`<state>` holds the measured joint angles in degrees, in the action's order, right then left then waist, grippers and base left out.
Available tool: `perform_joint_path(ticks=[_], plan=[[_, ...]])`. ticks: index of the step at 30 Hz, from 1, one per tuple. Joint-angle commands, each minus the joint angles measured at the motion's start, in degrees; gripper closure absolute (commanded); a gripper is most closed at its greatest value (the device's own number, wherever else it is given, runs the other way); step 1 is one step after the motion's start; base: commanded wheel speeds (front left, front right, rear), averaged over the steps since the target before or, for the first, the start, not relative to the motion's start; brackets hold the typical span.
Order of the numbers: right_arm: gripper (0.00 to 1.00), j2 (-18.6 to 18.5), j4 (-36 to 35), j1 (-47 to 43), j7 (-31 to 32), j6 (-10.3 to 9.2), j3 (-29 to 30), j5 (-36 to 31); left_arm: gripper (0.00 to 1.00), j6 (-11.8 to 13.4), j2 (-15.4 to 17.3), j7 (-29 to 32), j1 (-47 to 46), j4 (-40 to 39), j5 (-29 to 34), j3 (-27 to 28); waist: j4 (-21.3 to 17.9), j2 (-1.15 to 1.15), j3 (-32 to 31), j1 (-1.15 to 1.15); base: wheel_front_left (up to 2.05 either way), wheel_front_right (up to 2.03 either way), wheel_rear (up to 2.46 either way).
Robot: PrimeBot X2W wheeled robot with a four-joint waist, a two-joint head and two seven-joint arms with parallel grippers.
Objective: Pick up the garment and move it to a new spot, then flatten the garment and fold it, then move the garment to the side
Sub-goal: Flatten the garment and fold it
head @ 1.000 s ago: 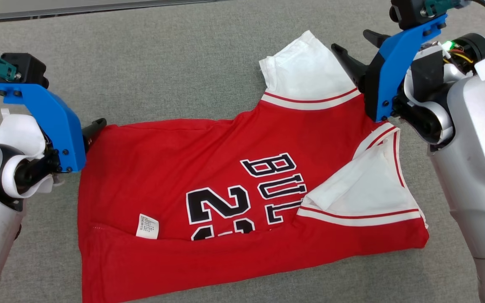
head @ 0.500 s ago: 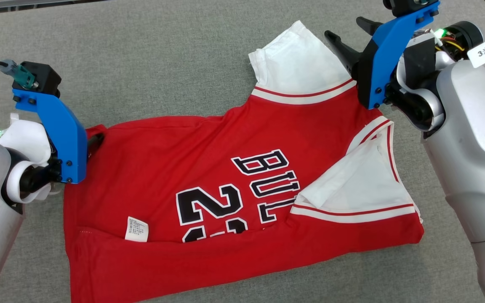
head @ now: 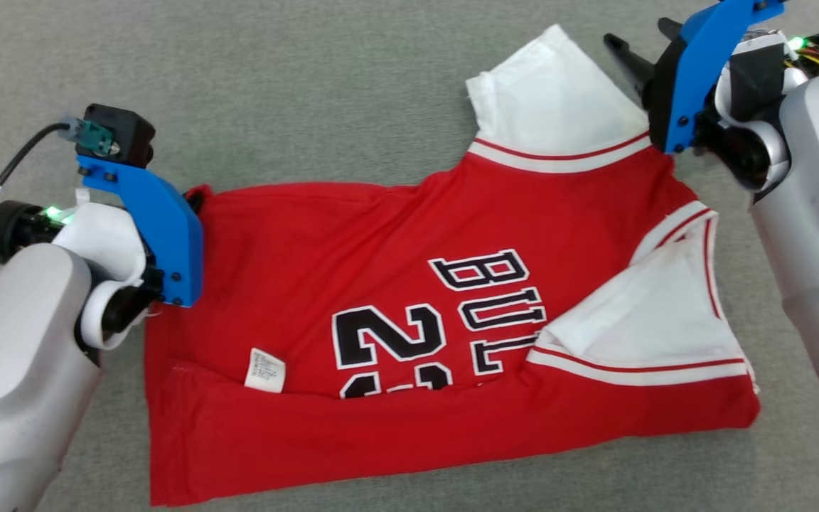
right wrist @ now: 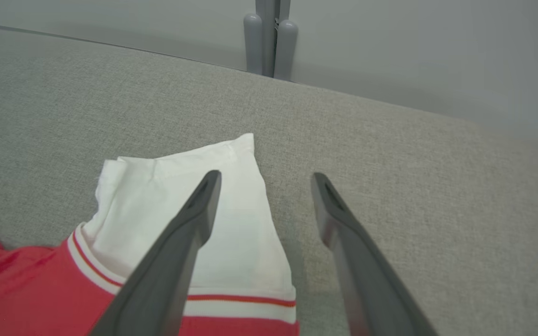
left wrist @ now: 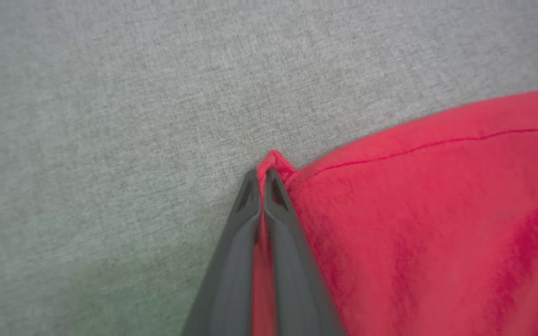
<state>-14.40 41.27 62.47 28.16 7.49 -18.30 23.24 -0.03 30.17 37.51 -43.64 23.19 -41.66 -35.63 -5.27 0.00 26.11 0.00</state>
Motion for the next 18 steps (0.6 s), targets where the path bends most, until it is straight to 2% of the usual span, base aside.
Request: perform_joint_path(ticks=[1, 7, 13, 15, 17, 18], plan=[[0.0, -0.2, 1.9, 1.8, 0.2, 0.0, 1.0, -1.2, 1.0, 0.3, -0.4, -1.5, 1.8, 1.1, 0.6, -0.2, 1.9, 0.0, 1.0, 0.0, 0.0, 0.0, 0.0], [0.0, -0.9, 8.8, 5.3, 0.8, 0.0, 4.8, -7.1, 1.0, -1.4, -4.8, -7.8, 0.9, 0.0, 1.4, -1.5, 7.2, 0.0, 2.9, 0.0, 0.0, 0.0, 0.0], [0.08, -2.8, 13.3, 7.6, 2.8, 0.0, 6.5, -13.6, 1.0, -2.3, -9.1, -11.6, -0.6, -0.2, 2.1, -2.8, 11.8, 0.0, 5.1, 0.0, 0.0, 0.0, 0.0], [0.16, -2.7, 14.5, 7.7, 3.4, 0.0, 7.6, -14.7, 1.0, -2.6, -10.3, -12.3, -0.9, 0.1, 2.2, -3.3, 12.7, 0.0, 5.6, 0.0, 0.0, 0.0, 0.0], [0.16, -2.2, 15.6, 7.0, 4.1, 0.01, 8.2, -15.7, 1.0, -2.7, -11.1, -12.8, -0.9, 0.6, 2.2, -3.9, 13.2, 0.0, 5.8, 0.0, 0.0, 0.0, 0.0], [0.11, -1.9, 15.9, 6.7, 4.2, 0.02, 8.3, -16.1, 1.0, -2.9, -11.4, -13.0, -0.9, 0.9, 2.2, -4.0, 13.3, 0.0, 5.9, 0.0, 0.0, 0.0, 0.0]])
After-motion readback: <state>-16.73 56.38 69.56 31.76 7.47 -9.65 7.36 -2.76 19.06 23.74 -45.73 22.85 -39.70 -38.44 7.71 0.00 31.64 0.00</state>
